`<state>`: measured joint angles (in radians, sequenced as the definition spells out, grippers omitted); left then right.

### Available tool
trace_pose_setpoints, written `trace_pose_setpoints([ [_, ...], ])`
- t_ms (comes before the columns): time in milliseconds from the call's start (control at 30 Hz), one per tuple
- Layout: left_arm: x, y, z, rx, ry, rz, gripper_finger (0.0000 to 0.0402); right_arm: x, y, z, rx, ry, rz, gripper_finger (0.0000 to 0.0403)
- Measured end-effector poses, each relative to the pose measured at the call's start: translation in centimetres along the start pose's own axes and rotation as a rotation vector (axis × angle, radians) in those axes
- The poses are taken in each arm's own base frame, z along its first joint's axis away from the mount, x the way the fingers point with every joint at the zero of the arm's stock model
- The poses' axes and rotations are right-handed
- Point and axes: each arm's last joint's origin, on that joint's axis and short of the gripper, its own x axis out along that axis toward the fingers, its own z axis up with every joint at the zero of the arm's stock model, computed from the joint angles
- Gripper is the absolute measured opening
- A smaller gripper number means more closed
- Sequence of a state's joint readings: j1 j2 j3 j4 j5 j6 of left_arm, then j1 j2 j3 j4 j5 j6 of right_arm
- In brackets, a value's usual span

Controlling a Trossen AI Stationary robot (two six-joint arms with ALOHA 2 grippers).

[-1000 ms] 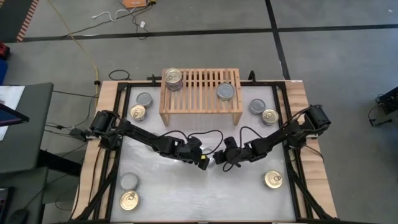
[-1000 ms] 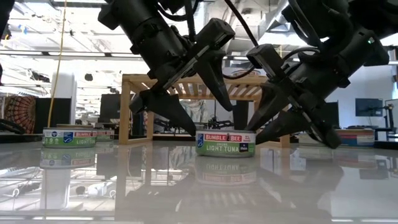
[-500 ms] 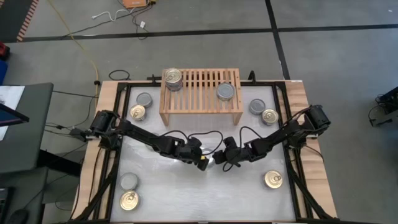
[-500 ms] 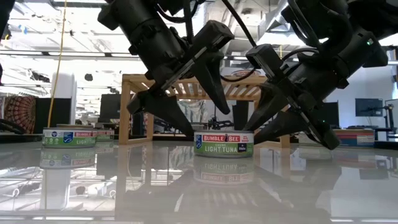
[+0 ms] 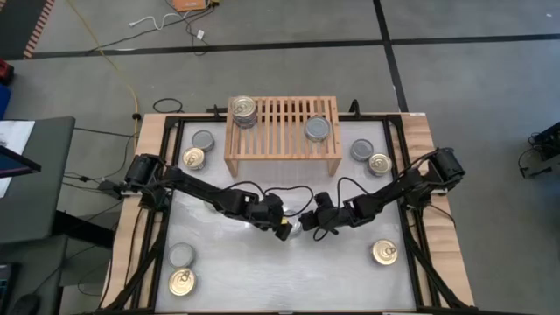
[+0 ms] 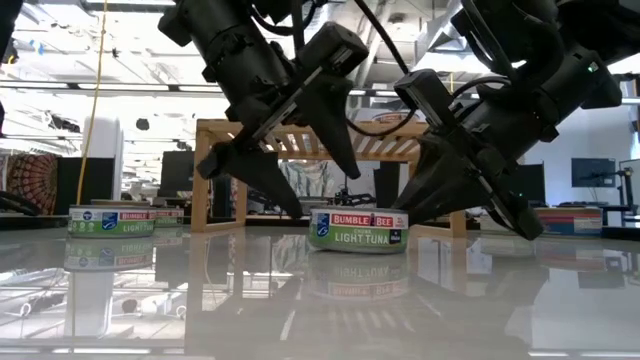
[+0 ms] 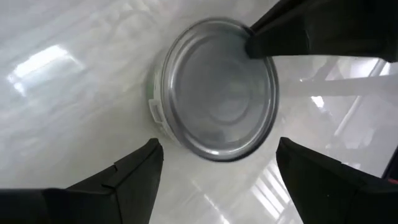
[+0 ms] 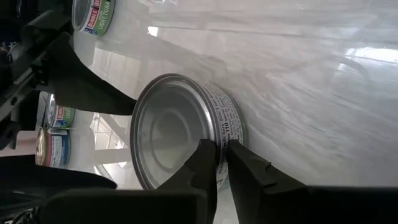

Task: Stack canned seafood by type on shelf
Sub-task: Stack the green tuna can on top of the other green tuna can on the shelf

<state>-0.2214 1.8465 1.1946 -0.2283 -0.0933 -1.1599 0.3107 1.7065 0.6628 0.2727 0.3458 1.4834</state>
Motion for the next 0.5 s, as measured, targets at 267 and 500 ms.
trace_pose_setpoints([
  [267, 1.0, 1.2, -1.0, -0.097, 0.017, -0.100, 0.0299, 0.0, 0.0, -0.1, -0.002, 0.002, -0.002, 0.0063],
  [500, 1.5, 2.2, -2.0, -0.156, 0.015, -0.136, 0.0299, 0.0, -0.1, -0.1, -0.003, 0.002, -0.006, 0.0063],
])
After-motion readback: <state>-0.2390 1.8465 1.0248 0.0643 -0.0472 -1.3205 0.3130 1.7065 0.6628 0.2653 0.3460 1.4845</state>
